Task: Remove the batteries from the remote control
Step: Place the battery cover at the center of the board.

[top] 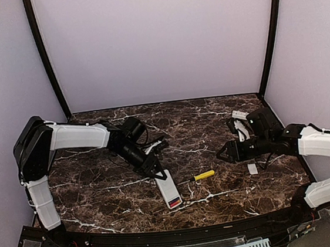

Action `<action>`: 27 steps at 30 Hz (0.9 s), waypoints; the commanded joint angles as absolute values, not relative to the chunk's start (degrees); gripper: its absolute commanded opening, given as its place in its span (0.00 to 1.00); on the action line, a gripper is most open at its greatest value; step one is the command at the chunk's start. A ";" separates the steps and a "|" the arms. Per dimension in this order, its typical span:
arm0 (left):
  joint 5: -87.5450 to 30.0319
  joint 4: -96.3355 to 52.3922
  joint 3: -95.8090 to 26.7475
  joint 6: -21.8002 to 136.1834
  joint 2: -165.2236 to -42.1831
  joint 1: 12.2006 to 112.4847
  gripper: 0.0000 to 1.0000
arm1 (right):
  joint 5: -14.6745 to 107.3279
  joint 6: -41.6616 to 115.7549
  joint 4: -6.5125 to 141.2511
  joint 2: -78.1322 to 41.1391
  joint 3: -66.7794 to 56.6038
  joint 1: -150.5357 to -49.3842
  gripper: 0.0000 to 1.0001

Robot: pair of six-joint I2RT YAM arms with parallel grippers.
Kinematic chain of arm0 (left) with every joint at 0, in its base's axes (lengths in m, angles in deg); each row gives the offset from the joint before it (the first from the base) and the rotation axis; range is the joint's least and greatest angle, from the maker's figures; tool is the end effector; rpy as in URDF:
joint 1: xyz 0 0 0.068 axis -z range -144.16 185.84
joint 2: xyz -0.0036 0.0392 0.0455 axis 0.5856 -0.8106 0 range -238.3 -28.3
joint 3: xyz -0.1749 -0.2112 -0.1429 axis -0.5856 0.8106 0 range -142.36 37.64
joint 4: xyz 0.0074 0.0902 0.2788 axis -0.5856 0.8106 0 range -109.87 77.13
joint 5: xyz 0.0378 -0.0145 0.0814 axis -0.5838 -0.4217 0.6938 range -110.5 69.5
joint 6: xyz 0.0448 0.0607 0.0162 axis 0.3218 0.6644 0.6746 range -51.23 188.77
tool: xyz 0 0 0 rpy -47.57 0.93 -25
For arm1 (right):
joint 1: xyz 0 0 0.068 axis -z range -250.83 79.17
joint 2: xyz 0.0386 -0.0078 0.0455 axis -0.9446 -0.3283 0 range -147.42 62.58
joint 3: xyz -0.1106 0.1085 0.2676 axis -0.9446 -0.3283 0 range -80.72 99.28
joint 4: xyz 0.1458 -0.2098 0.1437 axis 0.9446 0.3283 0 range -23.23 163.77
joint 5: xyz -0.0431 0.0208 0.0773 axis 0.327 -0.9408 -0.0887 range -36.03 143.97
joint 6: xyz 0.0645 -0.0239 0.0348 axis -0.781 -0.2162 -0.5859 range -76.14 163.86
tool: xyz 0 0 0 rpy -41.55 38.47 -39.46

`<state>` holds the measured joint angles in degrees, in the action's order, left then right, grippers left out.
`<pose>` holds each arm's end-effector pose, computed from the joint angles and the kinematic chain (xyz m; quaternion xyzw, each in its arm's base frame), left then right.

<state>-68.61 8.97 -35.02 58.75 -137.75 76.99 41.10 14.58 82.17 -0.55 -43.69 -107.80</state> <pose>0.2902 -0.3185 0.1716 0.3223 0.8368 -0.4426 0.0017 0.2018 0.1703 0.2223 -0.1066 0.9009 0.3086 0.2860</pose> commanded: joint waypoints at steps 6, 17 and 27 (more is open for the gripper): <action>-53.65 12.10 -36.53 58.50 -138.78 76.98 0.31 | 40.46 13.74 78.39 -0.84 -45.04 -107.63 0.57; -48.89 12.10 -36.55 57.94 -137.21 76.97 0.52 | 40.11 13.60 78.18 -1.63 -45.21 -107.75 0.59; -40.29 8.53 -34.35 53.87 -128.66 75.84 0.72 | 39.17 17.45 82.63 -2.53 -43.10 -108.19 0.73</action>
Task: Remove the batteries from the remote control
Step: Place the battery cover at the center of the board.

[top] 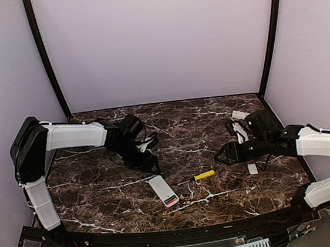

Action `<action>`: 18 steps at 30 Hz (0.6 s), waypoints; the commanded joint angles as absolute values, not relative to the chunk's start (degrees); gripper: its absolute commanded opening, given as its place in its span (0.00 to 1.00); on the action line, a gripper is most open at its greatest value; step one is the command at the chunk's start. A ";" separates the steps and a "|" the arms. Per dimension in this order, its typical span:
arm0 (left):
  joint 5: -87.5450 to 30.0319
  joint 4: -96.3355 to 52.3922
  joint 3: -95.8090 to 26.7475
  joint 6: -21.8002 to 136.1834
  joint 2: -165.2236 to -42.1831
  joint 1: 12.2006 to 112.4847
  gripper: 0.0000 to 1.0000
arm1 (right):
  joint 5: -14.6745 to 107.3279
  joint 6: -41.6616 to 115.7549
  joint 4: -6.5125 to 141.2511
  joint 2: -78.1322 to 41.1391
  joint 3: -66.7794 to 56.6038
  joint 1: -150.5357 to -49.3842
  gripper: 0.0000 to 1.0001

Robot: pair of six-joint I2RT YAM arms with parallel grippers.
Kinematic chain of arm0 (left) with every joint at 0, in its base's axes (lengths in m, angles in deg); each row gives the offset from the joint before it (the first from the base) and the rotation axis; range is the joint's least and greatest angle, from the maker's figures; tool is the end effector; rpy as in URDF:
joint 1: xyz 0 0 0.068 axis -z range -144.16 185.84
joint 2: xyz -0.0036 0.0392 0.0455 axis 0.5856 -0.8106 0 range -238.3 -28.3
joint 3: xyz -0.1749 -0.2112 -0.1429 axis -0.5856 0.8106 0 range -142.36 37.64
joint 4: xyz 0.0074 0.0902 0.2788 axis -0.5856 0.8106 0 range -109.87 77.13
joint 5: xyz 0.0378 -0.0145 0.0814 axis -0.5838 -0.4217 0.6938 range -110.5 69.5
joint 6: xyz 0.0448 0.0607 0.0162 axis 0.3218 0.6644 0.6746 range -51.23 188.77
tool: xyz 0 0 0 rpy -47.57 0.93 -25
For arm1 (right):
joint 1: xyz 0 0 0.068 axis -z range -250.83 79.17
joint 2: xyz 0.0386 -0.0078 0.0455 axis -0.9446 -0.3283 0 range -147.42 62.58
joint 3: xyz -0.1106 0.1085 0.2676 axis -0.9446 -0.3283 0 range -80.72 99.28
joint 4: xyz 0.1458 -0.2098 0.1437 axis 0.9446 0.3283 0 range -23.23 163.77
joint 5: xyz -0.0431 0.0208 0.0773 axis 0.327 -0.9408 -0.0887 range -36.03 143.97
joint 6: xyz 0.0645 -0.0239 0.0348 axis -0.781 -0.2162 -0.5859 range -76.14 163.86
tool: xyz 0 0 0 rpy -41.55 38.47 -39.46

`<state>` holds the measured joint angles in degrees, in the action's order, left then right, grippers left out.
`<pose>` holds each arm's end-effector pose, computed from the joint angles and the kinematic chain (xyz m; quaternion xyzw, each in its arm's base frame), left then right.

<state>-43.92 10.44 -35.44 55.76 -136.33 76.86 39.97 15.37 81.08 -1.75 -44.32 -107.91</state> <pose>0.3090 -0.3034 0.1678 0.2736 0.9175 -0.2719 0.0968 0.2023 0.1728 0.2152 -0.1171 0.9013 0.3112 0.2775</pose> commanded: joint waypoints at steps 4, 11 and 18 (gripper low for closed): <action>-44.47 4.58 -32.34 50.46 -122.74 70.28 0.74 | 37.37 18.57 81.72 -5.45 -42.13 -108.19 0.77; -51.76 2.34 -34.03 48.79 -113.56 53.99 0.75 | 35.09 22.22 80.89 -13.74 -38.26 -108.27 0.78; -42.83 2.02 -30.01 51.23 -106.80 50.37 0.78 | 35.18 25.93 80.49 -21.91 -33.82 -108.27 0.78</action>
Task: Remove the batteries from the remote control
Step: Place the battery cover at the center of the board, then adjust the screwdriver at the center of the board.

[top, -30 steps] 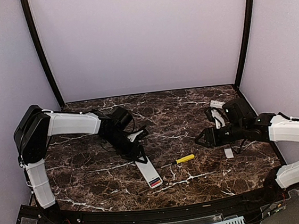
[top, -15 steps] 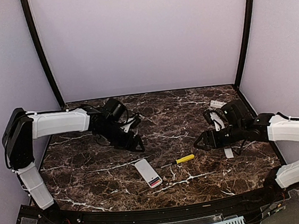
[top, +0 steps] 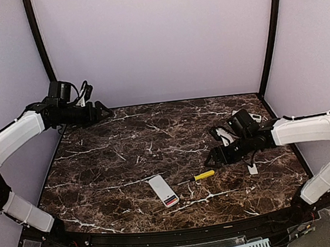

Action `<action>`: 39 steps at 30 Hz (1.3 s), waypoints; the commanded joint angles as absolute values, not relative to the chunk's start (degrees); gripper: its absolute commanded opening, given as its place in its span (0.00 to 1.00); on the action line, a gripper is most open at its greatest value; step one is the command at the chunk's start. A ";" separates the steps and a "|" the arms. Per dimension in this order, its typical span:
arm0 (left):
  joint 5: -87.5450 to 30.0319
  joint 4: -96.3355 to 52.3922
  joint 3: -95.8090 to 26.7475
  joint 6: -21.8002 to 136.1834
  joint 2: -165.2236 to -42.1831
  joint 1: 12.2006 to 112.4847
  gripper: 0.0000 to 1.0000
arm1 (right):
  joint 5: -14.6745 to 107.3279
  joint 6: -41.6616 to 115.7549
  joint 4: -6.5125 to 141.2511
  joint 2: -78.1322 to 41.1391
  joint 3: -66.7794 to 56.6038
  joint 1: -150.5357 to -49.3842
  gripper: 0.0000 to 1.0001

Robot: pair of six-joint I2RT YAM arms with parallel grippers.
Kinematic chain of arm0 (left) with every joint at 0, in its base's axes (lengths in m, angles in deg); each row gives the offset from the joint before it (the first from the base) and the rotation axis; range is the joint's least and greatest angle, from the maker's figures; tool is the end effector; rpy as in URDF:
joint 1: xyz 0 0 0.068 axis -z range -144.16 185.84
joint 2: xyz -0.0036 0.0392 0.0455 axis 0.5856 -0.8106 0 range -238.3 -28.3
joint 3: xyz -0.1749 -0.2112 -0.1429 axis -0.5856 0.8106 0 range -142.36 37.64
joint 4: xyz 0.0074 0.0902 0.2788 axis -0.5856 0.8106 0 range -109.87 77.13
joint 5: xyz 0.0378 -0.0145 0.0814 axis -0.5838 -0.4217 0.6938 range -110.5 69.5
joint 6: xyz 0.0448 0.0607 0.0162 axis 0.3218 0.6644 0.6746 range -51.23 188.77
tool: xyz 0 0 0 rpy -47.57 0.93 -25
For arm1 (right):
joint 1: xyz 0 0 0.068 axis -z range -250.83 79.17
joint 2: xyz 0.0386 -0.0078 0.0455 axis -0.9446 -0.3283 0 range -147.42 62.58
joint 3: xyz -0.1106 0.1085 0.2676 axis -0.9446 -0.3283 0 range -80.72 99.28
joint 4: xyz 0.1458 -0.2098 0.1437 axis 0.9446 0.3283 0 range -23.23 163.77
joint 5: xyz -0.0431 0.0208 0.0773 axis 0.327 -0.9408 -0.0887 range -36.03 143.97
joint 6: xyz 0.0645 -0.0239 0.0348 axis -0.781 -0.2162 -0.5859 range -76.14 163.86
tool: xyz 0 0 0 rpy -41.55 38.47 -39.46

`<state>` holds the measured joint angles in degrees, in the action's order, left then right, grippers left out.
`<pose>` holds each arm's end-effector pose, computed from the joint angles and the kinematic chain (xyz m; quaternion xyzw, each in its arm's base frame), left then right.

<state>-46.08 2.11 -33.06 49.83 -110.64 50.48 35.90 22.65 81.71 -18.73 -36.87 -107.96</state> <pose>0.3564 -0.1224 0.3411 0.0722 0.8628 -0.3199 0.3846 0.2391 0.2066 0.1817 -0.1795 0.9189 0.2849 0.2055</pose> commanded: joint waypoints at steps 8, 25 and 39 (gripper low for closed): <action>-44.12 2.15 -29.86 51.63 -106.97 50.34 0.78 | 34.20 29.36 80.44 -29.79 -29.84 -108.19 0.78; -45.20 2.13 -29.77 51.30 -109.16 50.32 0.77 | 28.00 29.47 79.50 -33.30 -32.08 -108.72 0.75; -46.25 2.37 -29.93 50.80 -110.56 50.34 0.77 | 28.93 26.73 78.77 -30.74 -35.45 -113.35 0.74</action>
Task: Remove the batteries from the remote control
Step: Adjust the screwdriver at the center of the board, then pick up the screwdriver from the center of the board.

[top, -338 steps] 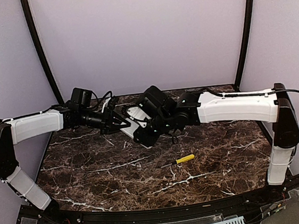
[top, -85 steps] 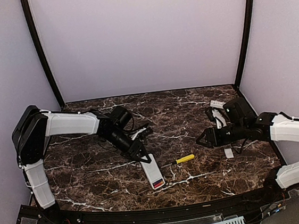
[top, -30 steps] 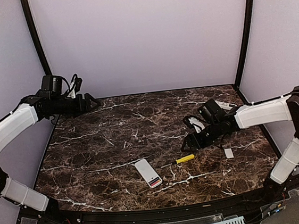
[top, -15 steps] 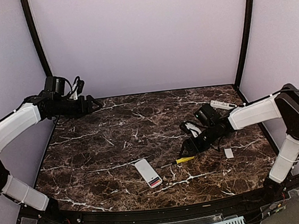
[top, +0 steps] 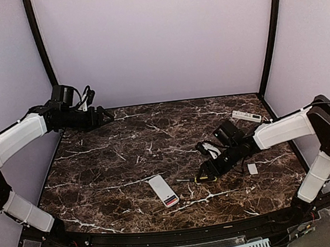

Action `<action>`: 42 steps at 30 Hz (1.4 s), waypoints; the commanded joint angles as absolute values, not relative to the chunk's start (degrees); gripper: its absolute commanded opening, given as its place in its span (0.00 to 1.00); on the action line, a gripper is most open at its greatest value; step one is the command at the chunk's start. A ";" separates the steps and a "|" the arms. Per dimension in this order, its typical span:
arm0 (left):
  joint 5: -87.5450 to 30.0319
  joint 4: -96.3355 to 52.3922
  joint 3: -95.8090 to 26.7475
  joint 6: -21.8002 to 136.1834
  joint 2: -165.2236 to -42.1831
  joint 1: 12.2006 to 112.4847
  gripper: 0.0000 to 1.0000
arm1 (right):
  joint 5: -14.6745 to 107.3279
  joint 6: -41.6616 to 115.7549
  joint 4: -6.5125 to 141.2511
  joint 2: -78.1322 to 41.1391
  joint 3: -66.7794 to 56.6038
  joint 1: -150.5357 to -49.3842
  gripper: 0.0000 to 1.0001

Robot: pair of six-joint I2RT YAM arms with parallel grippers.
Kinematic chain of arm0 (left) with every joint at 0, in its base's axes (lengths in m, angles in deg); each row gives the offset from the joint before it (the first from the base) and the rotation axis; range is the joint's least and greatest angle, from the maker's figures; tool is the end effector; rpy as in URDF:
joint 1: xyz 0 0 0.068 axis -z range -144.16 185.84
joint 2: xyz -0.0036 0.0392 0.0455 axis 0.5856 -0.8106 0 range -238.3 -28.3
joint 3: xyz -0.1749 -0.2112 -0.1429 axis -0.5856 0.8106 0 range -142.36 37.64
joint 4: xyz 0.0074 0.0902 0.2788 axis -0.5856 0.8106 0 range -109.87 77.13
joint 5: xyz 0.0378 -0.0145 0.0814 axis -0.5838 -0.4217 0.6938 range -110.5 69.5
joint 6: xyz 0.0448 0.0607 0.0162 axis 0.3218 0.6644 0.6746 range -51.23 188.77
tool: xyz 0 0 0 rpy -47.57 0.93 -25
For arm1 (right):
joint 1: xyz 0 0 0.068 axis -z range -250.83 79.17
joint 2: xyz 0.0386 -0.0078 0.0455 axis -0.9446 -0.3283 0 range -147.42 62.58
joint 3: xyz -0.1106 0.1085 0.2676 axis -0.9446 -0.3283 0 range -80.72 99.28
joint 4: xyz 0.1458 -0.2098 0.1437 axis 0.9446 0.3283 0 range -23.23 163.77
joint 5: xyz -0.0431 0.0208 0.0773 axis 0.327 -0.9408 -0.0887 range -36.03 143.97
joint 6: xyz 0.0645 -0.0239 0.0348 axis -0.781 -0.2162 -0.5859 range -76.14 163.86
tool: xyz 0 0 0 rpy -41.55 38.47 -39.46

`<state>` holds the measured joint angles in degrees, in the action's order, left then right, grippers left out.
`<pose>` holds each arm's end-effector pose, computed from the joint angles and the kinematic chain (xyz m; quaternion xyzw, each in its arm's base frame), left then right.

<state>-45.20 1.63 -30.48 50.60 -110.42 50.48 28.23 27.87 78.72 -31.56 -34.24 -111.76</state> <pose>0.3533 -0.1206 0.3253 0.0711 0.8711 -0.3088 0.3753 0.2390 0.2450 0.1339 -0.2601 0.9060 0.3107 0.1222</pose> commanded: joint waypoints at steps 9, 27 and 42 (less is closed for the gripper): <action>-46.22 2.51 -29.95 50.86 -110.89 50.34 0.77 | 36.20 26.78 81.89 -29.54 -35.44 -117.71 0.67; -46.62 2.52 -29.86 50.67 -110.70 50.31 0.77 | 46.68 24.26 83.88 -31.29 -33.61 -123.13 0.46; -46.82 2.68 -29.86 50.67 -110.32 50.33 0.77 | 56.22 21.77 86.83 -36.48 -28.90 -128.45 0.27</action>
<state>-46.23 1.63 -30.48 50.58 -110.88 50.48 51.99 23.15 83.68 -34.54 -29.22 -127.10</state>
